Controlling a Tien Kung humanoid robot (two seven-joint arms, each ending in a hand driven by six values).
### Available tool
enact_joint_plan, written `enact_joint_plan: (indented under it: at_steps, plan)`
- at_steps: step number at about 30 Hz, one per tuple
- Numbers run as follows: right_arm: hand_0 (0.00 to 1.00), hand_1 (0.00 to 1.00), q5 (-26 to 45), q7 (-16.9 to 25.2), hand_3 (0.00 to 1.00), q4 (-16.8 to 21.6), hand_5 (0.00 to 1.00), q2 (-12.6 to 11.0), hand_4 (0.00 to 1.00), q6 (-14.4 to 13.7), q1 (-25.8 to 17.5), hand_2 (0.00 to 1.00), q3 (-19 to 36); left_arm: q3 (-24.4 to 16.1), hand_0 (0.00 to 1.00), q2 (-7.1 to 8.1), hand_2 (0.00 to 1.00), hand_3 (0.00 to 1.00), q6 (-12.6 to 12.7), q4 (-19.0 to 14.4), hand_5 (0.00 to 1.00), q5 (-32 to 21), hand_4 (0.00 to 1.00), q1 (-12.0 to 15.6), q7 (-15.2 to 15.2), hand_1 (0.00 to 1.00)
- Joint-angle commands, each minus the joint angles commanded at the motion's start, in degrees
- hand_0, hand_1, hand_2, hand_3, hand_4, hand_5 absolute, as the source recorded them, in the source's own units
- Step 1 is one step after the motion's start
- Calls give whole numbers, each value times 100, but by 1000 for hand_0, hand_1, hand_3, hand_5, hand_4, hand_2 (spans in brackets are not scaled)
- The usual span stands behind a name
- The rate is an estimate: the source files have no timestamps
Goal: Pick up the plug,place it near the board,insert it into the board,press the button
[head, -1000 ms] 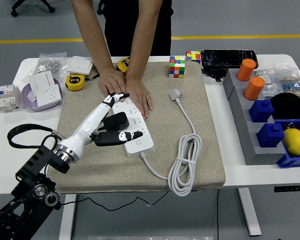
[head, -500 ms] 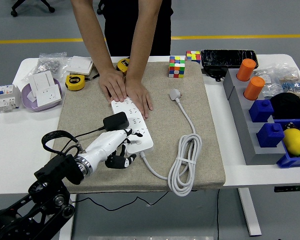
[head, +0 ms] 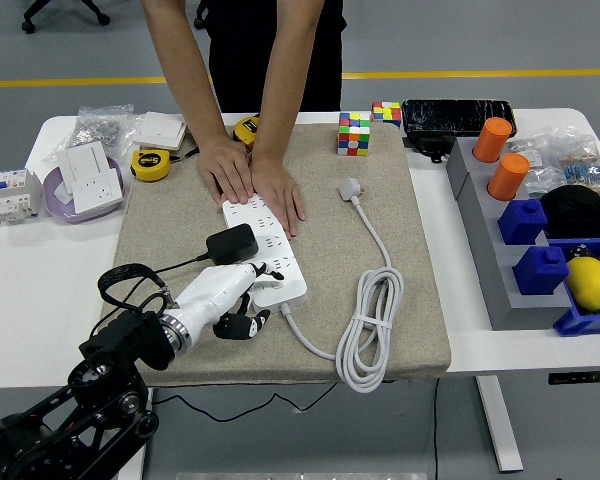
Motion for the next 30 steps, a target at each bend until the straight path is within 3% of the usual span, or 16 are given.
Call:
enact_joint_plan:
  at_steps: [17, 30]
  plan:
    - [866, 732, 4, 4, 766, 0, 919, -6, 998, 1, 4, 727, -31, -2, 157, -17, 157, 764, 3, 167, 2, 215, 567, 26, 51, 34]
    - [866, 733, 14, 6, 766, 0, 919, 0, 998, 0, 1, 727, -29, 81, 159, -25, 157, 764, 74, -56, 2, 174, 565, -20, 21, 35]
